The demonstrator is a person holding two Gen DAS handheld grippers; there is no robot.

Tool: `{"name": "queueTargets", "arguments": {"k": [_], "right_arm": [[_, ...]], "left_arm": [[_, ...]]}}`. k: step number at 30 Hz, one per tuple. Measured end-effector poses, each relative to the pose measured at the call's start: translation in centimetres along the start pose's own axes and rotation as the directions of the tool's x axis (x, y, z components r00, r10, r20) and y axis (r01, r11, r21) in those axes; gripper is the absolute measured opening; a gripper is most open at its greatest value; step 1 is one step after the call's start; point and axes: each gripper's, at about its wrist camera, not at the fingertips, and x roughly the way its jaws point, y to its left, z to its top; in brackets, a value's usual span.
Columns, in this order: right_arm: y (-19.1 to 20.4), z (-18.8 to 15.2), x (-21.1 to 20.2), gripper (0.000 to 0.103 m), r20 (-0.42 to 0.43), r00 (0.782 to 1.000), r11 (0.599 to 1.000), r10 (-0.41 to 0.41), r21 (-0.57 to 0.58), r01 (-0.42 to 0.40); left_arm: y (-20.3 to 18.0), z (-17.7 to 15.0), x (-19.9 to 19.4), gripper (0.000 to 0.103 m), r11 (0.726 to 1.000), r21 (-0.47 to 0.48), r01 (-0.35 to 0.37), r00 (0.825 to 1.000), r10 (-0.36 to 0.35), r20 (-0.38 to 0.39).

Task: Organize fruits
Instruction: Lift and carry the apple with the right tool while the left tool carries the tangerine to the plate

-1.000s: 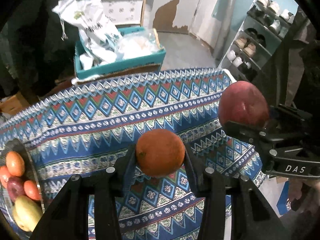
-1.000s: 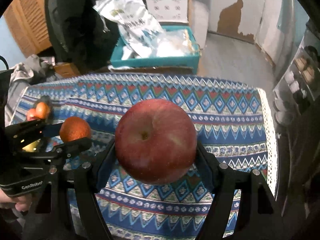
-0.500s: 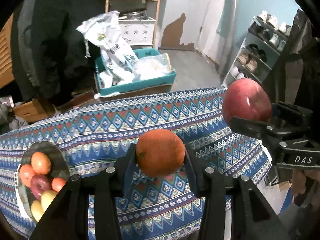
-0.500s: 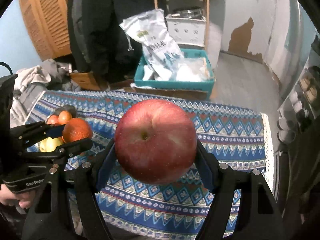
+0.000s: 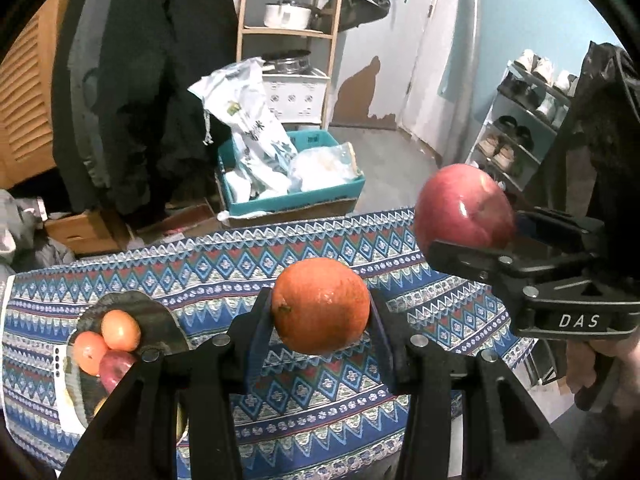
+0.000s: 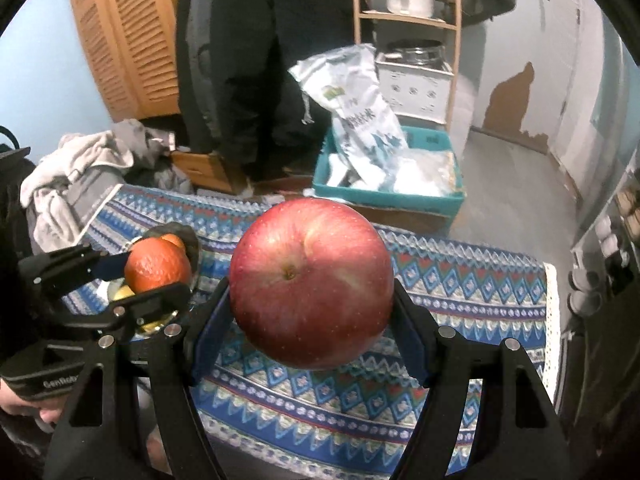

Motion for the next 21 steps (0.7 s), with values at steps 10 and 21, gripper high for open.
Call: {"name": "queueTargets", "arguments": {"k": [10, 21], "right_arm": [[4.8, 2.3, 1.0, 0.074, 0.005, 0.999, 0.997, 0.053, -0.056, -0.053], [10.0, 4.9, 4.0, 0.074, -0.019, 0.993, 0.988, 0.119, -0.093, -0.12]], "left_arm": [[3.9, -0.2, -2.2, 0.046, 0.998, -0.054, -0.038, 0.999, 0.04, 0.031], [8.9, -1.0, -3.7, 0.046, 0.988, -0.142, -0.065, 0.997, 0.071, 0.038]]}}
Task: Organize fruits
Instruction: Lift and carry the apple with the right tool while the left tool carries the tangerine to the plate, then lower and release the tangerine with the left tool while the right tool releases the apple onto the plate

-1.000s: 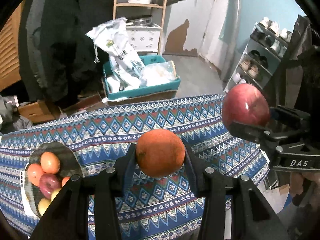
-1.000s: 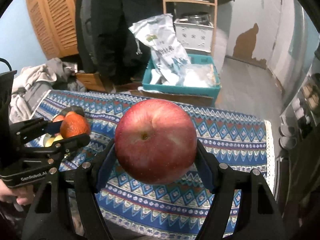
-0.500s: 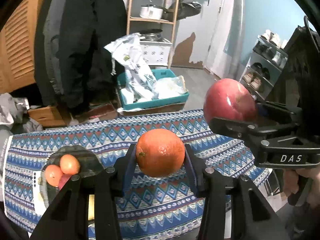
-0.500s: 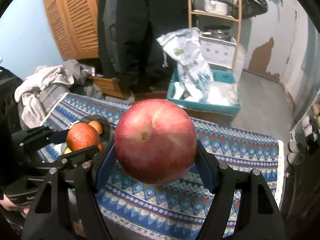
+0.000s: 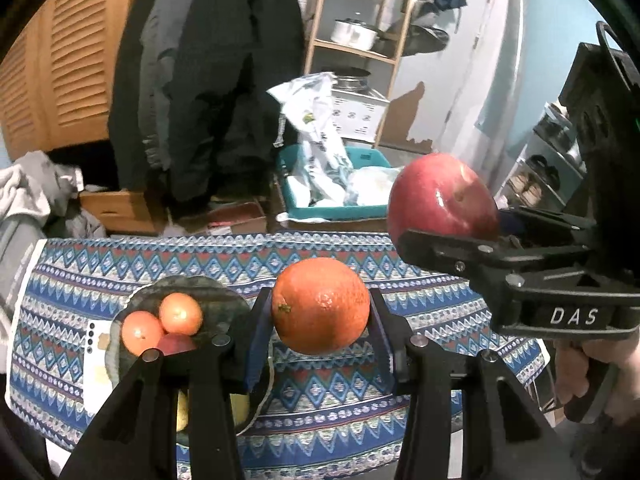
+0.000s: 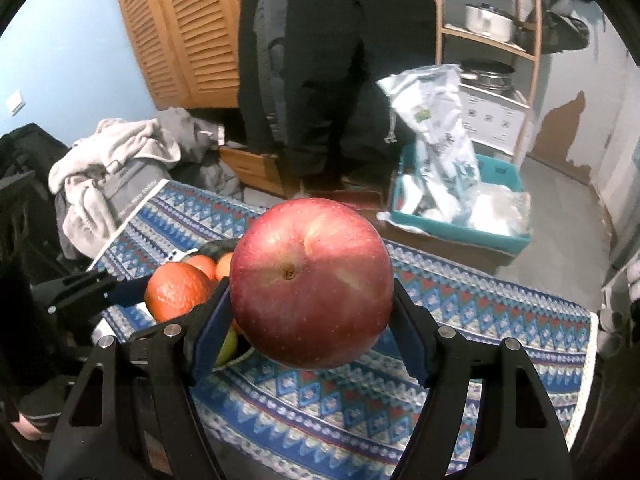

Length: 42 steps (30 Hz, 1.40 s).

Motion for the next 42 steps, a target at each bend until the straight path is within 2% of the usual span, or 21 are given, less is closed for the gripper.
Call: {"name": "queueTargets", "arguments": {"k": [14, 24, 27, 32, 42], "right_arm": [[5.2, 2.3, 7.1, 0.074, -0.081, 0.994, 0.997, 0.071, -0.021, -0.073], [7.1, 1.3, 14.2, 0.074, -0.202, 0.974, 0.994, 0.103, -0.016, -0.109], [7.4, 0.9, 16.0, 0.074, -0.236, 0.966, 0.994, 0.103, -0.016, -0.11], [7.9, 0.2, 18.6, 0.074, -0.283, 0.954, 0.993, 0.1, -0.025, -0.112], [8.1, -1.8, 22.3, 0.074, -0.366, 0.924, 0.992, 0.113, -0.013, -0.126]], "left_arm": [[9.3, -1.2, 0.5, 0.046, 0.986, -0.134, -0.1, 0.995, 0.096, -0.032], [15.9, -3.7, 3.2, 0.046, 0.955, -0.232, -0.186, 0.979, 0.16, -0.124], [17.5, -4.7, 4.5, 0.046, 0.941, -0.266, -0.21, 0.971, 0.168, -0.172], [18.7, -5.7, 5.9, 0.046, 0.93, -0.296, -0.217, 0.964, 0.156, -0.217], [19.4, -7.3, 8.8, 0.047, 0.927, -0.275, -0.255, 0.939, 0.17, -0.298]]}}
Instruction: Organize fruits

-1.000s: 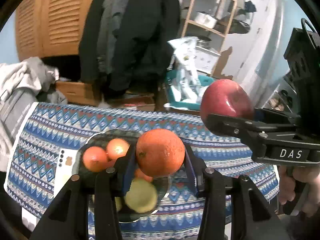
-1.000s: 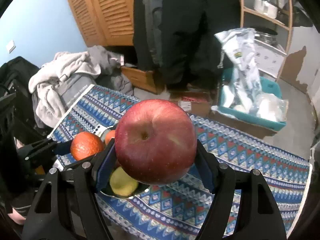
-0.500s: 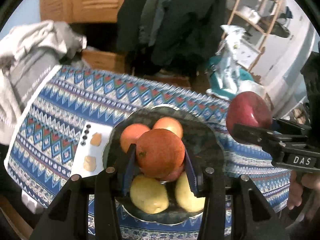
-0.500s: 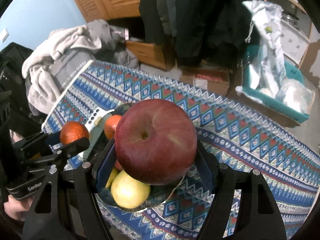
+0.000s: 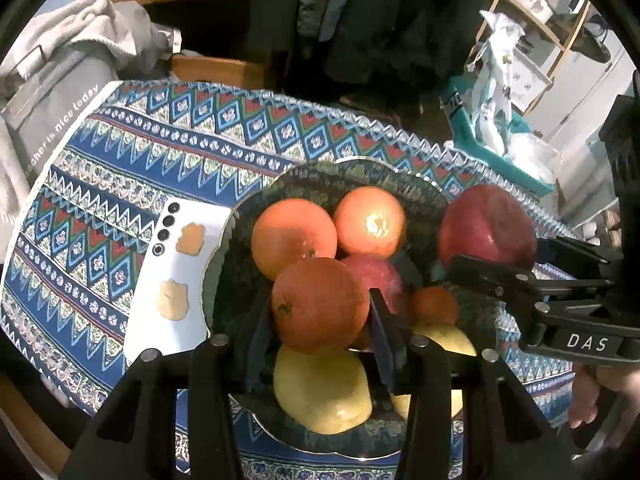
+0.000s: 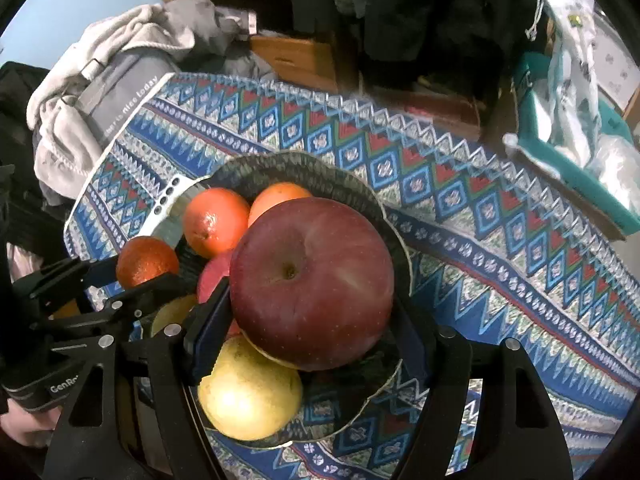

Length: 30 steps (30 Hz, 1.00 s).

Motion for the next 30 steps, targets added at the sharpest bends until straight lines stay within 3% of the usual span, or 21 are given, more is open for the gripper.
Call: {"name": "queueTargets", "arguments": {"k": [5, 11, 20, 30], "right_arm": [[-0.1, -0.1, 1.2, 0.074, -0.026, 1.0, 1.0, 0.011, 0.012, -0.01], [0.0, -0.4, 1.9, 0.075, -0.038, 0.999, 1.0, 0.014, 0.003, -0.013], [-0.4, 0.4, -1.0, 0.077, 0.021, 1.0, 0.999, 0.02, 0.029, -0.02], [-0.7, 0.2, -7.1, 0.078, 0.133, 0.991, 0.999, -0.011, 0.039, 0.006]], "left_arm": [[0.2, -0.1, 0.7, 0.049, 1.0, -0.003, -0.03, 1.0, 0.03, -0.003], [0.2, 0.0, 0.7, 0.063, 0.999, -0.007, -0.032, 0.999, 0.032, -0.012], [-0.8, -0.2, -0.3, 0.067, 0.999, 0.025, -0.047, 0.999, 0.047, -0.002], [-3.1, 0.1, -4.8, 0.076, 0.996, 0.073, -0.06, 0.996, 0.054, 0.076]]}}
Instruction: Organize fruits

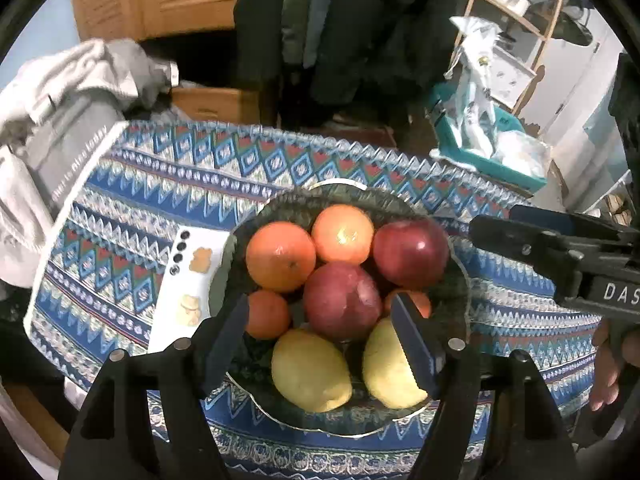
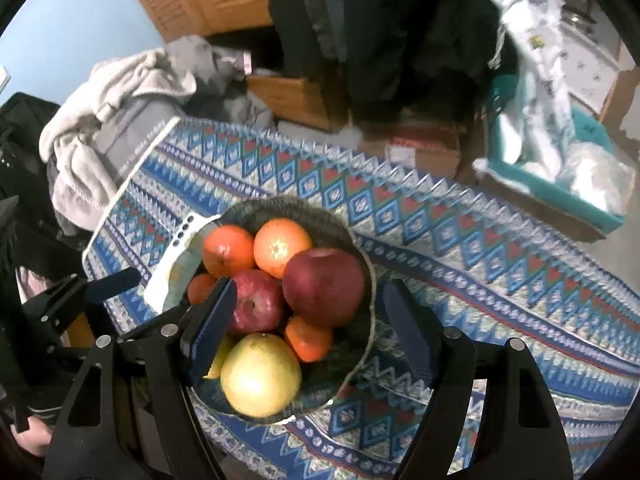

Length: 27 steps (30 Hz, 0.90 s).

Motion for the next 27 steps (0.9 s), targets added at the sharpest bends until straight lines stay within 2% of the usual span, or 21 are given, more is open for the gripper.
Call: {"name": "queueTargets", "arguments": {"k": [7, 12, 15, 27], "right_arm": [[-0.9, -0.6, -5.4, 0.079, 0.09, 0.995, 0.999, -0.041, 0.028, 0.039], [-1.6, -1.7, -8.9, 0.079, 0.141, 0.987, 0.997, -0.072, 0.038, 0.067], [-2.0, -2.3, -10.8, 0.079, 0.171, 0.983, 0.997, -0.068, 0.047, 0.061], [-3.0, -5.2, -18.1, 0.081, 0.276, 0.957, 0.995, -0.086, 0.072, 0.069]], "left_arm": [[-1.9, 0.5, -4.0, 0.08, 0.999, 0.048, -0.018, 0.997, 0.015, 0.071], [-3.1, 0.6, -6.5, 0.081, 0.997, 0.074, -0.004, 0.994, -0.004, 0.108], [-3.8, 0.5, -8.1, 0.086, 0.996, 0.091, -0.014, 0.99, 0.001, 0.142], [-7.1, -0.1, -12.6, 0.09, 0.989, 0.144, -0.025, 0.975, -0.007, 0.221]]}}
